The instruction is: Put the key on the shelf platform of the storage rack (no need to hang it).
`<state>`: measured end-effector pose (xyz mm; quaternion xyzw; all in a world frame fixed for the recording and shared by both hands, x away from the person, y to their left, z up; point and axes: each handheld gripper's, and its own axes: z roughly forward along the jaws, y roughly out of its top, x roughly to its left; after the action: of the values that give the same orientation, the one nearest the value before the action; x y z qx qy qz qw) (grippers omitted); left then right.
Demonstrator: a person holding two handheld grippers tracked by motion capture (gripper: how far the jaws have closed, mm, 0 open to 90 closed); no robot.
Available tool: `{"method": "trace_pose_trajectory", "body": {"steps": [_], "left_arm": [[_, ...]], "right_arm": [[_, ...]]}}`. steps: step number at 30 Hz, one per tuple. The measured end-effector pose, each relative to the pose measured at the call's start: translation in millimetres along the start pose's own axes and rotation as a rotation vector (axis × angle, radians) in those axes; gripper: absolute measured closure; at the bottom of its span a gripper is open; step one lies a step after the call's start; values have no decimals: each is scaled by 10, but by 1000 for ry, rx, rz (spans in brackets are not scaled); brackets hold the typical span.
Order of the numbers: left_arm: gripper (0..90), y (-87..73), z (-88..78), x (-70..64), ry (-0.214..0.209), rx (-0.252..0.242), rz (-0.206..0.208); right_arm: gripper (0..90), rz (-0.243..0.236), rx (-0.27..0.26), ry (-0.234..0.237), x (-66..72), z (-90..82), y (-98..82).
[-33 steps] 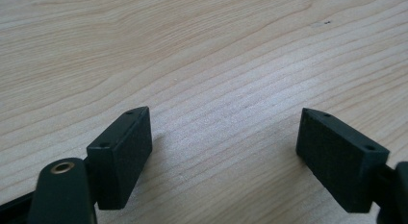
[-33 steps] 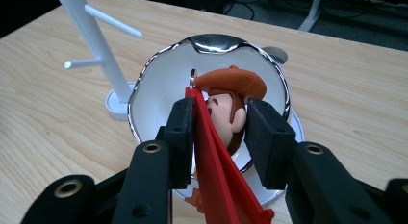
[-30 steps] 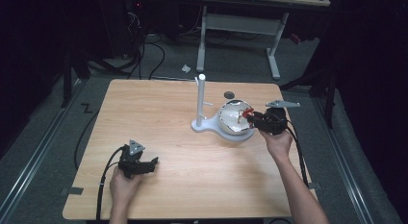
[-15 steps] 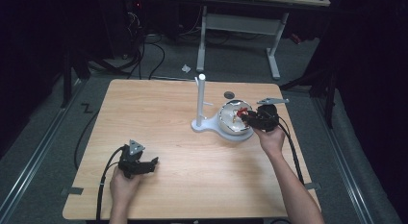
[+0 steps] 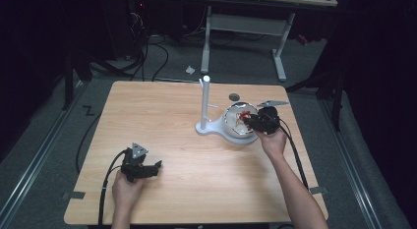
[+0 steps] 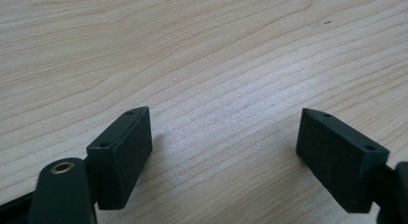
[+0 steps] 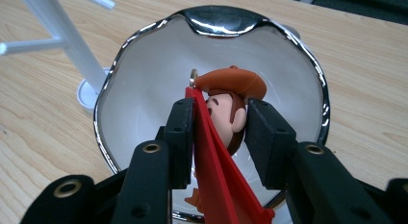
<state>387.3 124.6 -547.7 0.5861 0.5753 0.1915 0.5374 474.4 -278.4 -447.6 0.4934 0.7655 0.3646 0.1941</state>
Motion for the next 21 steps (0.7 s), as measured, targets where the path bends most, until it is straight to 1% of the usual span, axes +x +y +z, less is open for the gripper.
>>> {"method": "trace_pose_trajectory", "body": {"steps": [6,7,13,21], "left_arm": [[204,0,0,0,0,0,0],[204,0,0,0,0,0,0],[204,0,0,0,0,0,0],[204,0,0,0,0,0,0]], "right_arm": [[637,-12,17,-15,0,58,0],[637,-7,19,-17,5,62,-2],[637,-20,31,-18,10,89,2],[635,-24,40,-21,14,120,2]]}}
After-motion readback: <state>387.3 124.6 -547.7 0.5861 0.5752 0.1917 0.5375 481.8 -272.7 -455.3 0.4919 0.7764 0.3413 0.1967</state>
